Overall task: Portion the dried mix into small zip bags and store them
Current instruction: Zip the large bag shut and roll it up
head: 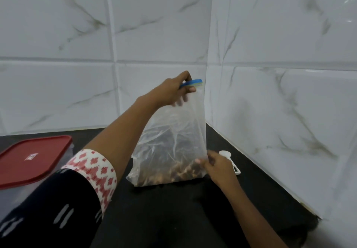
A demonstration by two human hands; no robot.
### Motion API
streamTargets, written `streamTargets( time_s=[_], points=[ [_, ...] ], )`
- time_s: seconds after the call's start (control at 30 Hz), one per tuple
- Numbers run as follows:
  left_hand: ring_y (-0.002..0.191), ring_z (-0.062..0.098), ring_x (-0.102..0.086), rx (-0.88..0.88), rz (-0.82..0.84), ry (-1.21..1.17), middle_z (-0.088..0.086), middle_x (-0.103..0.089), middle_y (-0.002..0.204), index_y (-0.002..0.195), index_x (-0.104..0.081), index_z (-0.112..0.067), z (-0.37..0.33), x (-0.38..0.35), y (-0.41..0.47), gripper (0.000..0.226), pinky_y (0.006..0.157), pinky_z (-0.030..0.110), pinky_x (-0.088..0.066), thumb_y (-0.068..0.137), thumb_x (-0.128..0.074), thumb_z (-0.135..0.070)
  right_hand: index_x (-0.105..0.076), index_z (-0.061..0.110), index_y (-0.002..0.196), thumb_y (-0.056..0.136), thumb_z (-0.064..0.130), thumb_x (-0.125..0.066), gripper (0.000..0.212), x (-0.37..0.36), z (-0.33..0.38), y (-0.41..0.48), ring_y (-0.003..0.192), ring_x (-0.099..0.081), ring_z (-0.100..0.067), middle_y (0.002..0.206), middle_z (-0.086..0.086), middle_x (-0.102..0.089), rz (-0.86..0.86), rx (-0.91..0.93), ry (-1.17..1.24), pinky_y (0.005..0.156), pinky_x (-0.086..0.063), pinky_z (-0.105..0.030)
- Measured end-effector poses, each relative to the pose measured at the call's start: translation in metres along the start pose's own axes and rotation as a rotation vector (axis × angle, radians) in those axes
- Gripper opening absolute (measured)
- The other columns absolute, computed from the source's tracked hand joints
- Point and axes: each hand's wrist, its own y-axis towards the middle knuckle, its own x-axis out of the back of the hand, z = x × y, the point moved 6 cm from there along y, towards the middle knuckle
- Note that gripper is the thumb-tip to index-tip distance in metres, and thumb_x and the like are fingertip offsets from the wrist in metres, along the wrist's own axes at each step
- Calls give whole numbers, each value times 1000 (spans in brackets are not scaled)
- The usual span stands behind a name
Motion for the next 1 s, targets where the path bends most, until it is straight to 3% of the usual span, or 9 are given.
streamTargets(
  time_s=[0.07, 0.23, 0.37, 0.47, 0.57, 0.63, 0.73, 0.9, 1.0],
  points=[
    [53, 15, -53, 1, 4, -42, 3, -62, 73, 90, -42, -19, -4, -2, -6, 22, 52, 20, -45, 92, -53, -38, -43, 20, 135, 67, 62, -65, 84, 11, 26, 2, 109, -56, -11, 116, 7, -59, -53, 55, 246, 95, -45, -30],
    [59, 7, -56, 19, 71, -50, -6, -64, 77, 95, -49, -21, -1, 3, -24, 31, 59, 21, -44, 82, -66, -43, -63, 18, 90, 88, 20, -60, 4, 41, 81, 36, 74, -60, -9, 77, 3, -64, -180, 64, 629, 71, -45, -23],
    [83, 16, -49, 276, 336, 327, 4, -54, 100, 102, -44, -20, 60, 18, -59, 57, 73, 28, -40, 66, -79, -47, -61, 18, 71, 89, 10, -55, 20, 46, 70, 52, 66, -58, -13, 67, -1, -61, -279, -124, 655, 59, -39, -19],
    [80, 17, -55, 460, 420, 295, 5, -53, 103, 102, -48, -16, 97, 31, -88, 40, 62, 24, -48, 76, -75, -32, -62, 10, 99, 89, 12, -55, 13, 55, 79, 43, 97, -58, -27, 99, -9, -65, -450, -77, 353, 81, -44, -31],
    [78, 11, -56, 420, 324, 193, -3, -53, 98, 107, -48, -20, 97, 41, -98, 37, 59, 20, -47, 79, -72, -29, -48, 7, 128, 82, 17, -58, 48, 62, 149, 11, 121, -38, -23, 130, -11, -50, -720, 527, -101, 95, -25, -31],
    [76, 8, -53, 341, 219, 144, -5, -54, 95, 108, -47, -21, 88, 43, -98, 41, 61, 18, -43, 78, -74, -28, -41, 13, 136, 82, 34, -55, 60, 32, 198, 0, 130, -31, -15, 138, -5, -45, -411, 921, -436, 100, -14, -27],
    [79, 12, -55, 295, 34, -100, 0, -58, 98, 111, -46, -20, 80, 46, -103, 47, 64, 19, -45, 76, -76, -21, -34, 23, 141, 86, 55, -50, 66, -18, 215, 18, 140, -23, -15, 144, 0, -40, 124, 904, -986, 112, 0, -37],
    [88, 3, -56, 306, -393, -612, -7, -55, 104, 117, -39, -20, 97, 26, -146, 62, 75, 19, -49, 70, -80, -13, -61, 20, 108, 89, 42, -54, 30, -31, 223, 43, 104, -51, -15, 101, 7, -57, 313, 722, -772, 87, -24, -28],
    [105, 14, -58, 496, -342, -731, 0, -57, 117, 123, -38, -16, 120, -28, -170, 87, 91, 38, -52, 53, -89, -30, -64, 17, 100, 86, 34, -61, 23, -27, 223, 48, 91, -46, -10, 83, 12, -48, 344, 661, -632, 80, -27, -25]
  ],
)
